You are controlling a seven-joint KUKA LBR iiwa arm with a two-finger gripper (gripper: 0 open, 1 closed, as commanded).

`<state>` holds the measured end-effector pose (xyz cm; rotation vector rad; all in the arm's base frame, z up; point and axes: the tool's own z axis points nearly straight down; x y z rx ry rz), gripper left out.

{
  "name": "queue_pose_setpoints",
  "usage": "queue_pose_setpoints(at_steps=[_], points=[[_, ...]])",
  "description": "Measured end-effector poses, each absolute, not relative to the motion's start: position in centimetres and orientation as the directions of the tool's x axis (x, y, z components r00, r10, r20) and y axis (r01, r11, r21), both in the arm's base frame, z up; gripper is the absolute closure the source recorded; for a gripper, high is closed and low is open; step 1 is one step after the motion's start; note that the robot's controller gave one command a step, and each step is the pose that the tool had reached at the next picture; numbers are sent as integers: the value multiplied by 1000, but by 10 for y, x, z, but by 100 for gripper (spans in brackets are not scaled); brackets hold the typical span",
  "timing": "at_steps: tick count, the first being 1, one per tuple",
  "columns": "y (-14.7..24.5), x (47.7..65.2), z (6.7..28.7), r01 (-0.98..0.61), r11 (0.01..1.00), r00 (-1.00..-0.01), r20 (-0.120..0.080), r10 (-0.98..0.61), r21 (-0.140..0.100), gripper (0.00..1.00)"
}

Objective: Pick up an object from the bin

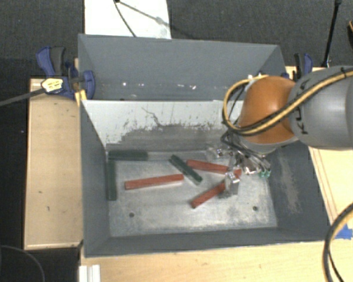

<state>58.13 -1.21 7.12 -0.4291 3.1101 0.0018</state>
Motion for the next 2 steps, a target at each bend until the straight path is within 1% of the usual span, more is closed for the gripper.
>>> queue_pose_setpoints(at_steps=[1, 2], points=[[-13, 582, 72, -272, 962, -962, -2, -272, -1, 100], [-30, 562, 107, -369, 929, -929, 2, -369, 1, 100]])
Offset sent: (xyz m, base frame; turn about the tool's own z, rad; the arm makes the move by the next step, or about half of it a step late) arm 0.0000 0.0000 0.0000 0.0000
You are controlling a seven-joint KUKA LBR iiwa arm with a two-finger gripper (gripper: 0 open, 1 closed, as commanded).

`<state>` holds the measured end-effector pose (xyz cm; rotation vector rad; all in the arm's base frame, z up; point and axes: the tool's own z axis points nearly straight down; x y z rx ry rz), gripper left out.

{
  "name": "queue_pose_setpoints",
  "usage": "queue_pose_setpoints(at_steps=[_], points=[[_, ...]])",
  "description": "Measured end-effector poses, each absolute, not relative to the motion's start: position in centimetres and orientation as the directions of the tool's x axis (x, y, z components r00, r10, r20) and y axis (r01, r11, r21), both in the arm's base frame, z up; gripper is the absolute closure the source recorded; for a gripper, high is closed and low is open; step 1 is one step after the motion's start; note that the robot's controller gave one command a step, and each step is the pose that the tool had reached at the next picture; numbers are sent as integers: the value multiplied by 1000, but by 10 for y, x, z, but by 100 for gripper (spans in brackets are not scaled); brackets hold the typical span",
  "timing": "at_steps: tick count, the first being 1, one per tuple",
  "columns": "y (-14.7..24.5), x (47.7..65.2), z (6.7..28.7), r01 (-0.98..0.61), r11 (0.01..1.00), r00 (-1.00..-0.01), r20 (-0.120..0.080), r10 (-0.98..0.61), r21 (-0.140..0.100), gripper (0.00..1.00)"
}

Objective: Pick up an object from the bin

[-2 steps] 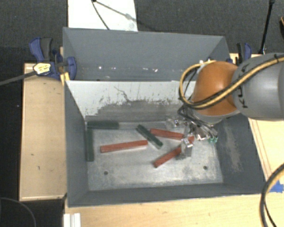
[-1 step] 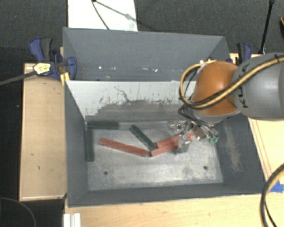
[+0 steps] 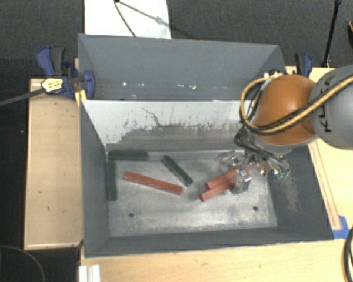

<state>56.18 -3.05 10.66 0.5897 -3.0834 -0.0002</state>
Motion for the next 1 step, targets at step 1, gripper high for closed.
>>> queue_pose_setpoints(at_steps=[1], points=[[-22, 571, 238, -389, 921, -921, -11, -389, -5, 100]])
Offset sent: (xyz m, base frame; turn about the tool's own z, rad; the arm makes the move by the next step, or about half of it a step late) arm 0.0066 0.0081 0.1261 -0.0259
